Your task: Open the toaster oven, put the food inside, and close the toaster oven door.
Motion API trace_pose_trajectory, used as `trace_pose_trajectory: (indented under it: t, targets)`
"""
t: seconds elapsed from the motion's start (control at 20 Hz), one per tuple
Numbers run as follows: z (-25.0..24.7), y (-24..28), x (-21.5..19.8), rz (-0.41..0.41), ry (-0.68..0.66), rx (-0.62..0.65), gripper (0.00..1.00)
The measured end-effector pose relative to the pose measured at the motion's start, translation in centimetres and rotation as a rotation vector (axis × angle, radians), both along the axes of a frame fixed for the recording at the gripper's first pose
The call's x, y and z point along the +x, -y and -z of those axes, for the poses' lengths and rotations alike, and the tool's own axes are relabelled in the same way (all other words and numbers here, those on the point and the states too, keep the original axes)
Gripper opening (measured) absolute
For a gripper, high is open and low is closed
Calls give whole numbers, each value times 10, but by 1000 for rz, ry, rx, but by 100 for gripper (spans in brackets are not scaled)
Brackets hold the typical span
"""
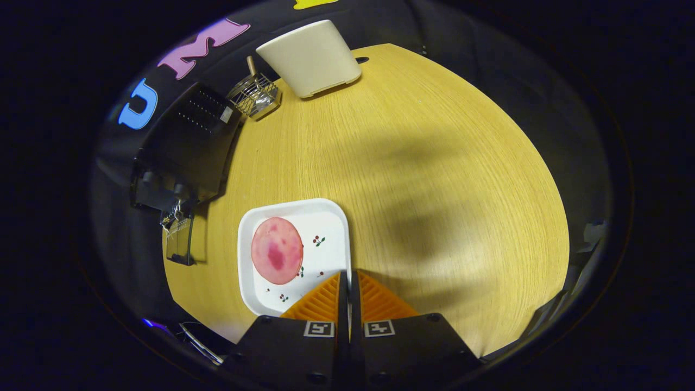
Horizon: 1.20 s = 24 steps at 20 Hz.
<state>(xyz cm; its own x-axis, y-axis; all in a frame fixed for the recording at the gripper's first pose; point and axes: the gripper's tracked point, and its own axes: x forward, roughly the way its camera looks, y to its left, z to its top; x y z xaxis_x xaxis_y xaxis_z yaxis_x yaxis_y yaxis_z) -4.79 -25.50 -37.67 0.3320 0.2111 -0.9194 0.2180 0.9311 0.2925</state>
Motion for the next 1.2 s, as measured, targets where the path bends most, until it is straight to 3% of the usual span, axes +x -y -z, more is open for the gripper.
trace_pose_trajectory:
  t: [0.15,0.45,0.65,1.05,1.2]
  targets:
    - [1,-2,-2,20,-7,59,6]
    - [-15,-28,-9,181,-17,251,6]
    - [-50,-34,-21,164,43,290,5]
    - [-112,-59,-31,359,142,413,6]
    - [-127,-85,-44,373,161,422,6]
